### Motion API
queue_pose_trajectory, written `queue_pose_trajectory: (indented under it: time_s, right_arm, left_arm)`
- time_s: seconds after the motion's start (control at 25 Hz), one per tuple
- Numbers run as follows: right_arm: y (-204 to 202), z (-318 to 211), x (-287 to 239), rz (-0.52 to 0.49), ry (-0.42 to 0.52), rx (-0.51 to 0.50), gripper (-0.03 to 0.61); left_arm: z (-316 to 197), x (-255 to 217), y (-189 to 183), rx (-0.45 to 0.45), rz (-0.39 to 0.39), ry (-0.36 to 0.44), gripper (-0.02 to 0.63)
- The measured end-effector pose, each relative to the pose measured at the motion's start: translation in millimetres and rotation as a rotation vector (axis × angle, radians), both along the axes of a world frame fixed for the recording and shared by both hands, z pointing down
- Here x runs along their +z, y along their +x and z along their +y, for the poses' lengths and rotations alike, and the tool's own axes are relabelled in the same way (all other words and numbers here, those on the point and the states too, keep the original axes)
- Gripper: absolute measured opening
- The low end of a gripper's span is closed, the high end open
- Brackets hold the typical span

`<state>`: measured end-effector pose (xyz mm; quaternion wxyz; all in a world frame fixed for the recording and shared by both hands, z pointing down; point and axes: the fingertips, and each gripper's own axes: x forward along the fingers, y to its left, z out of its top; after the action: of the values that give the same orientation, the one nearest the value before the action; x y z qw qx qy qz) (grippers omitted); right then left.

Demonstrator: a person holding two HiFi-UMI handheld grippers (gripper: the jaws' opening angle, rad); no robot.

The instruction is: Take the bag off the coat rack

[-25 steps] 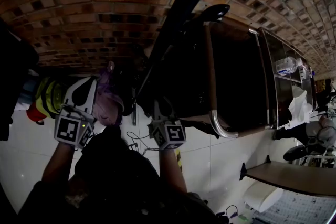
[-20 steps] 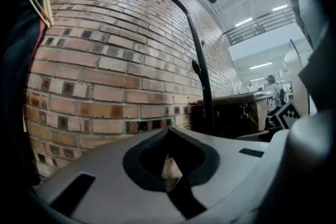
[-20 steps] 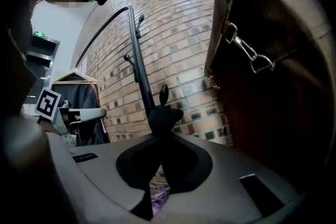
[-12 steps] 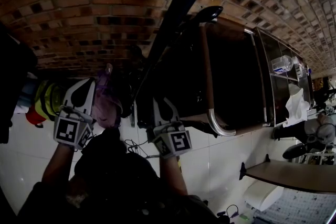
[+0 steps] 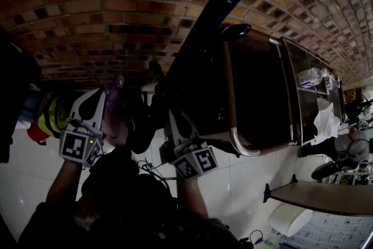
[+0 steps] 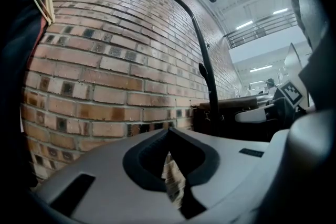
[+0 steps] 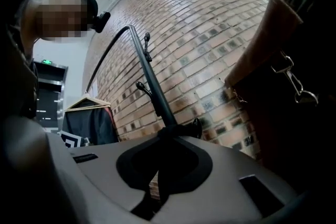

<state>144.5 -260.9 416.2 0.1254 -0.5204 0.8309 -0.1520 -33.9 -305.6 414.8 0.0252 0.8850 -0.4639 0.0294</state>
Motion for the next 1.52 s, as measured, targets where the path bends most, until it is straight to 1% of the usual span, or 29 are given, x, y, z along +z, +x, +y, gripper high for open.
queue_pose_trajectory:
  time_s: [0.08, 0.24, 0.56, 0.68, 0.96, 1.16, 1.32, 1.52]
  right_arm:
    - [-5, -3, -9, -0.026, -0.002, -0.008, 0.014]
    - [-10, -13, -16, -0.032, -0.002, -0.021, 0.014]
    - [-7, -29, -23, -0.069, -0.014, -0.022, 0.014]
    - [-9, -28, -36, -0.065, 0.021, -0.043, 0.014]
    - [-4, -20, -89, -0.055, 0.127, -0.040, 0.015]
    - [19, -13, -119, -0.127, 0.185, 0.003, 0.015]
    - [35, -10, -137, -0.085, 0.224, 0.041, 0.015]
    - [44, 13, -155, -0.072, 0.262, 0.060, 0.015]
  left_arm:
    - [-3, 0, 0, 0.001, -0.002, -0.001, 0.037]
    - [-12, 0, -4, -0.003, -0.001, -0.002, 0.037]
    - [-32, 4, -7, -0.008, -0.006, -0.014, 0.037]
    - [-38, 5, -8, -0.009, -0.005, -0.015, 0.037]
    - [-43, 4, -2, 0.000, 0.007, -0.011, 0.037]
    - [-36, -5, 3, 0.005, 0.019, 0.008, 0.037]
    - [-27, -10, 6, 0.008, 0.016, 0.015, 0.037]
    - [-15, -27, 1, -0.005, 0.028, 0.049, 0.037]
